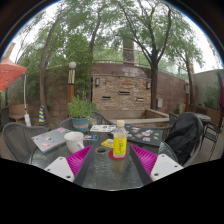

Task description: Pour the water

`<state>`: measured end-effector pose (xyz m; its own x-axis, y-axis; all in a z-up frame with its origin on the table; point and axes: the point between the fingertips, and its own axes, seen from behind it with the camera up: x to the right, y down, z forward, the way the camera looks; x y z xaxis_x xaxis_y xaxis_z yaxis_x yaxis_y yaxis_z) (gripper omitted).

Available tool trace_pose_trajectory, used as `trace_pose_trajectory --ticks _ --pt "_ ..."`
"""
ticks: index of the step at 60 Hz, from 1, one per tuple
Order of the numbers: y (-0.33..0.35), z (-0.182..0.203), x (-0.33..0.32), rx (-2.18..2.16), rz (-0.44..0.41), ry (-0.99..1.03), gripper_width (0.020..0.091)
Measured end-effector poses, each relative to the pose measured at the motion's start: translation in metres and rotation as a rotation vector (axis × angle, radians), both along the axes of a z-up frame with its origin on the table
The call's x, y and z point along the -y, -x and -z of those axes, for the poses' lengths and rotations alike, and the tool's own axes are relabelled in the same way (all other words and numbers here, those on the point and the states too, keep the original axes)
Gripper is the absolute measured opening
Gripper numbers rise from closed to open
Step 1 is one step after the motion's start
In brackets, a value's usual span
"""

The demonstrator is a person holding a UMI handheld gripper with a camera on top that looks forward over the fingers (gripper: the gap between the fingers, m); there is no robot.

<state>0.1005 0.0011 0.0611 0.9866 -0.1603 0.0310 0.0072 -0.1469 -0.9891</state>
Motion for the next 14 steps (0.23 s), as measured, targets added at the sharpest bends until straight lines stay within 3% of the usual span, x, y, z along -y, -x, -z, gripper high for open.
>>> trace_pose_trajectory --ticks 14 --pt "0.046 -0.025 0.15 -0.042 0.019 -0.011 0.0836"
